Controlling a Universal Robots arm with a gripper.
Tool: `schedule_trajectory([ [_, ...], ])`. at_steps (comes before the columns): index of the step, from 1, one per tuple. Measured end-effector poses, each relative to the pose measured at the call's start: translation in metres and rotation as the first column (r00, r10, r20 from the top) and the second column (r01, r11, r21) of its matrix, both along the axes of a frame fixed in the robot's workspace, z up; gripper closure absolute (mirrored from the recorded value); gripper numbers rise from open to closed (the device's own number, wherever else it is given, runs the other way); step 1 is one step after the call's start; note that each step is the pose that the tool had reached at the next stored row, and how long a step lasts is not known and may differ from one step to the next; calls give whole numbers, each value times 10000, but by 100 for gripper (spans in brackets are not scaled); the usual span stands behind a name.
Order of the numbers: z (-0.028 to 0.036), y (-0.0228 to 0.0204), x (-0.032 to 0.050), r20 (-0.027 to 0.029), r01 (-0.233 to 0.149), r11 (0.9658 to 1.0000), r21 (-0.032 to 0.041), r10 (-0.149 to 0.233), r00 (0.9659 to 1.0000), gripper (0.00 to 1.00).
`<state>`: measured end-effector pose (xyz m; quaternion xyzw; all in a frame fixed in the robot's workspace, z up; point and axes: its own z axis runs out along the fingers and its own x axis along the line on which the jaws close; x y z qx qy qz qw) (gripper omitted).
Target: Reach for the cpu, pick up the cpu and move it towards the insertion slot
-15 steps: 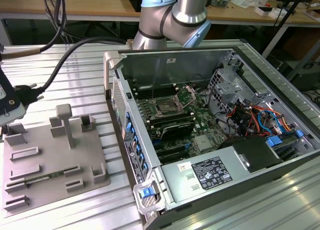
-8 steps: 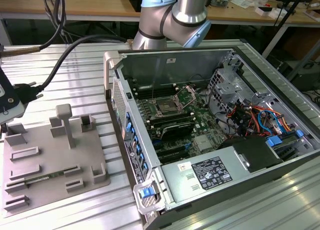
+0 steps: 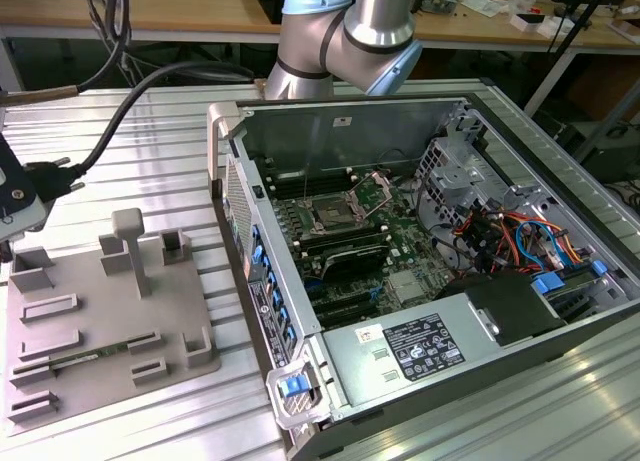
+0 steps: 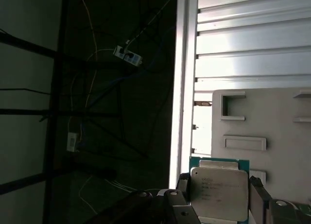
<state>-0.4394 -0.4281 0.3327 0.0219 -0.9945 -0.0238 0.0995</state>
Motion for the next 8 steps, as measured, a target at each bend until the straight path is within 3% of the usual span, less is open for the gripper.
schedule_trajectory([
  [8,64,0,0,-1,0,10000,-1,0,10000,45],
])
